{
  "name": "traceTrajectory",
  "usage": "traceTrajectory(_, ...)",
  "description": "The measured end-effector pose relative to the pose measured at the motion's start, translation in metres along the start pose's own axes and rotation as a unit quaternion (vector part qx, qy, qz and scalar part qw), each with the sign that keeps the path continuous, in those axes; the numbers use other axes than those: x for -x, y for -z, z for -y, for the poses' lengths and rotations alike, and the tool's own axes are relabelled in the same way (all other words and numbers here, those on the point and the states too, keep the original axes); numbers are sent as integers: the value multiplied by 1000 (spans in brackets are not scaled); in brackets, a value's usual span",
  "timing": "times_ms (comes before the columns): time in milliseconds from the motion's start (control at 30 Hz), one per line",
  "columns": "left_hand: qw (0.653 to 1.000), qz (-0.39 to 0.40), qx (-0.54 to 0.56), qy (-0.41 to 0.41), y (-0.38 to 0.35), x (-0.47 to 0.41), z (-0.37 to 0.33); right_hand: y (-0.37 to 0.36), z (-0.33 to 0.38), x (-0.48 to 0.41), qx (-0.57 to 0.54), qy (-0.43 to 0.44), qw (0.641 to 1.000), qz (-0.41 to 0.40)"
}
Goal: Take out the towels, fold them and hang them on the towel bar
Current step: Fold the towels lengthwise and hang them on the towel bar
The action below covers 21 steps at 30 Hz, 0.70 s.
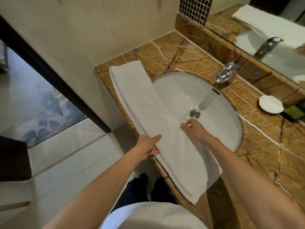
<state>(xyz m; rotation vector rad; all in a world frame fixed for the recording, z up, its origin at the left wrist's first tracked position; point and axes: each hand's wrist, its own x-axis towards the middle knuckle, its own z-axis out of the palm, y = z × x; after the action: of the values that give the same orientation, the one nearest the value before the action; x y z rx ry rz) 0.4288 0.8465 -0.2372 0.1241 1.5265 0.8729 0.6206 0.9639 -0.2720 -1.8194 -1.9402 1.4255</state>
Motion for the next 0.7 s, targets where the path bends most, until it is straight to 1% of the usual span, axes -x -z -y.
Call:
traceTrajectory(67, 998, 53, -11, 39, -1, 7, 7, 2, -11, 9, -24, 16, 1000, -1)
traceTrajectory(100, 996, 72, -16, 53, -1, 10, 11, 3, -16, 13, -17, 19, 1000, -2)
traceTrajectory(167, 994, 87, -13, 61, -3, 13, 20, 6, -24, 16, 5, 0, 1000, -5)
traceTrajectory(200, 994, 86, -8, 59, -4, 13, 24, 7, -27, 17, 10, -14, 1000, -1)
traceTrajectory(267, 996, 79, -3, 46, -6, 12, 30, 9, -28, 20, 12, -24, 999, 32)
traceTrajectory(333, 997, 67, -4, 32, -6, 12, 32, 10, -25, 24, 15, -17, 998, 66)
traceTrajectory(367, 998, 59, -2, 25, -7, 12, 33, 11, -24, 25, 12, -12, 997, 70)
traceTrajectory(533, 1000, 17, 13, 6, -11, 13, 37, 16, -25, 22, 8, -14, 1000, 6)
traceTrajectory(600, 1000, 9, 18, 5, -12, 13, 37, 15, -24, 26, 7, -15, 1000, 10)
traceTrajectory(700, 1000, 9, 20, 12, -13, 15, 37, 13, -23, 37, 23, -14, 998, 51)
